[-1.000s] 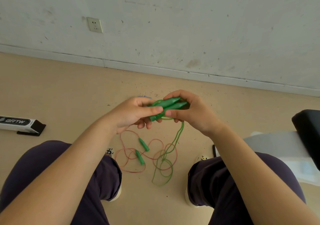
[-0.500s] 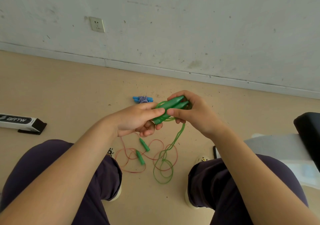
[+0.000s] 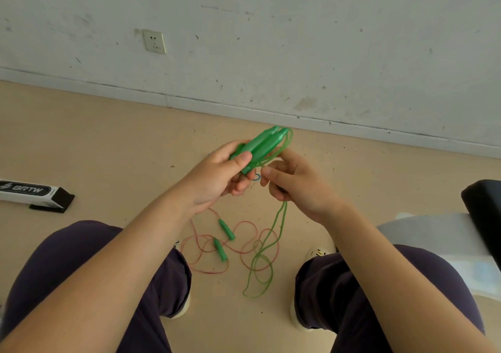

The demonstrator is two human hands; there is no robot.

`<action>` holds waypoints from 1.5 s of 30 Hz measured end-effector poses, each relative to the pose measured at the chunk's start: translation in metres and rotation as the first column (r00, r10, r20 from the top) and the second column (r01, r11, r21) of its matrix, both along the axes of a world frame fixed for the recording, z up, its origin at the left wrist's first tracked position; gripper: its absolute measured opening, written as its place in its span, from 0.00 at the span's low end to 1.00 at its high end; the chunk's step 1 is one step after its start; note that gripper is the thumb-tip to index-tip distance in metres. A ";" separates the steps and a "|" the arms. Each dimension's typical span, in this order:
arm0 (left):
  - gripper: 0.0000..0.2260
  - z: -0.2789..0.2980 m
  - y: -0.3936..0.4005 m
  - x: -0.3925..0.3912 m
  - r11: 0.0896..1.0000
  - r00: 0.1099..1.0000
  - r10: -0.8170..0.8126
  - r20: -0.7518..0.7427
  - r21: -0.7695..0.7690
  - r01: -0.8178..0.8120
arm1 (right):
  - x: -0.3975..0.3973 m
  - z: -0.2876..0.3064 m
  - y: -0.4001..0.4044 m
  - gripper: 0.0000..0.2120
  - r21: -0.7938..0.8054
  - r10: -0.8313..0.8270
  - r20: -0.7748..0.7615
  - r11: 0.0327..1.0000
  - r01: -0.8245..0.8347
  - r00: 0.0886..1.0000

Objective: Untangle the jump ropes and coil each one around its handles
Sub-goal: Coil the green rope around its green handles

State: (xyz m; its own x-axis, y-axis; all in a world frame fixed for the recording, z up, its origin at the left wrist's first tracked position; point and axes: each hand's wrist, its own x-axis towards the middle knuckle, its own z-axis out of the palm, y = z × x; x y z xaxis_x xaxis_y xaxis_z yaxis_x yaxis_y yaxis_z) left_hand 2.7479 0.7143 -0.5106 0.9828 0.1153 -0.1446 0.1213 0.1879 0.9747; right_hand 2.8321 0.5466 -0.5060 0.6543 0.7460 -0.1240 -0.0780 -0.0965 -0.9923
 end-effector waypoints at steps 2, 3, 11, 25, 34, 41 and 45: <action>0.08 0.000 -0.003 0.001 0.998 0.998 0.060 -0.008 0.015 -0.059 | -0.002 0.000 0.002 0.11 -0.029 -0.035 0.004 0.999 0.035 0.999; 0.07 0.000 -0.004 0.002 0.994 0.994 0.110 -0.025 0.023 -0.109 | -0.003 -0.001 0.003 0.09 -0.056 -0.034 0.020 0.998 0.035 0.999; 0.09 0.000 0.010 0.005 0.921 0.971 0.221 -0.087 0.345 -0.179 | -0.014 0.007 0.003 0.08 -0.195 0.044 0.361 0.980 0.029 0.932; 0.21 0.007 0.004 -0.003 0.890 0.932 -0.298 -0.205 0.294 0.349 | 0.003 0.014 -0.011 0.03 -0.147 -0.011 0.640 0.980 0.136 0.768; 0.05 0.004 -0.004 -0.006 0.851 0.912 -0.354 -0.210 0.332 0.406 | -0.004 0.003 0.001 0.07 -0.133 -0.004 0.514 0.987 0.085 0.858; 0.14 0.002 -0.005 -0.007 0.864 0.932 -0.323 -0.167 0.351 0.362 | -0.003 0.005 0.003 0.06 -0.111 -0.080 0.489 0.982 0.153 0.869; 0.13 0.003 -0.004 -0.009 0.863 0.930 -0.327 -0.169 0.347 0.367 | 0.000 0.008 -0.001 0.08 -0.095 -0.106 0.411 0.983 0.158 0.905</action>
State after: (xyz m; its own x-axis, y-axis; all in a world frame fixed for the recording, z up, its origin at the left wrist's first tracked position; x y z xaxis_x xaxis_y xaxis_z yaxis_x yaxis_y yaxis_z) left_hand 2.7393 0.7106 -0.5074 0.9513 -0.1665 -0.2595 0.2133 -0.2525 0.9438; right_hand 2.8323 0.5460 -0.4979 0.7590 0.6455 0.0858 0.3054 -0.2366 -0.9224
